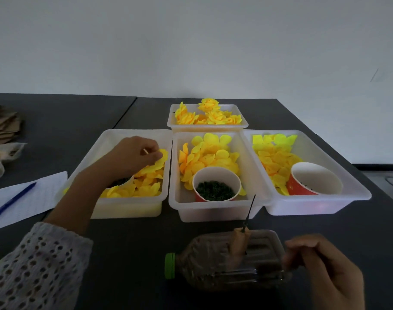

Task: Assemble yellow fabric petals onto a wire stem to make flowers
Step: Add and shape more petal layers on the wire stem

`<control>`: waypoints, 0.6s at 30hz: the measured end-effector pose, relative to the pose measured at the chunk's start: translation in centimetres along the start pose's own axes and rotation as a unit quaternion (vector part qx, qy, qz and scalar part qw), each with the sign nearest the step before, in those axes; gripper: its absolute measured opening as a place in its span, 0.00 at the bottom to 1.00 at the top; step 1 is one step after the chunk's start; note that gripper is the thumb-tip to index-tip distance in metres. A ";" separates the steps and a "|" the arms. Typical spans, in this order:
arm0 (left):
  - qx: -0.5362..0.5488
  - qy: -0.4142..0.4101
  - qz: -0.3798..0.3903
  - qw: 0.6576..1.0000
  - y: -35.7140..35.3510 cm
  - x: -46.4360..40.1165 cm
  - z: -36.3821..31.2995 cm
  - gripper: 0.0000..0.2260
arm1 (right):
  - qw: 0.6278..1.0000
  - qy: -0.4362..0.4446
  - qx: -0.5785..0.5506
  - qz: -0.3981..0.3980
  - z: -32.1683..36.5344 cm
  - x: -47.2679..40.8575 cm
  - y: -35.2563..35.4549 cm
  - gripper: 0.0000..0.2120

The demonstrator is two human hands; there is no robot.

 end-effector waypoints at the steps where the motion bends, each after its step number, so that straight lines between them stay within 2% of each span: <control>1: 0.020 -0.003 -0.014 1.000 0.6 0.4 -0.7 0.09 | 1.000 0.002 -0.011 -0.004 0.3 -0.1 -0.2 0.26; 3: 0.107 0.000 -0.029 0.994 1.5 1.2 -2.2 0.10 | 1.000 0.001 -0.024 -0.007 0.8 -0.6 -0.5 0.27; 5: 0.265 0.006 0.008 0.964 1.2 2.2 -4.3 0.09 | 0.999 0.013 -0.030 -0.014 1.9 -1.6 -0.8 0.24; 6: 0.337 0.008 0.041 0.940 0.7 2.9 -5.6 0.09 | 0.999 0.025 -0.035 -0.016 2.8 -2.3 -1.2 0.20; 8: 0.437 0.007 0.101 0.894 -0.6 4.0 -8.1 0.16 | 0.999 0.034 -0.039 -0.010 4.3 -3.9 -2.1 0.05; 9: 0.470 0.003 0.124 0.874 -1.3 4.5 -9.3 0.18 | 0.999 0.019 -0.041 0.000 4.6 -4.6 -2.7 0.04; 13: 0.573 0.006 0.184 0.798 -3.5 5.8 -12.4 0.20 | 0.996 -0.010 -0.055 0.063 5.7 -7.3 -4.9 0.16; 16: 0.599 0.023 0.196 0.776 -4.9 6.1 -13.1 0.20 | 0.993 -0.012 -0.069 0.094 6.3 -8.3 -5.6 0.24; 18: 0.604 0.032 0.199 0.771 -5.5 6.4 -13.1 0.20 | 0.987 -0.066 -0.110 0.100 5.5 -8.4 -5.8 0.20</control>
Point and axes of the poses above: each hand's wrist, its own x-axis away from the middle knuckle, its own y-axis out of the back of the hand, z = x × y, the point moved 8 cm from there along -x, towards the middle knuckle, and after that the axes turned 11 degrees about y, right-handed, at the moved point
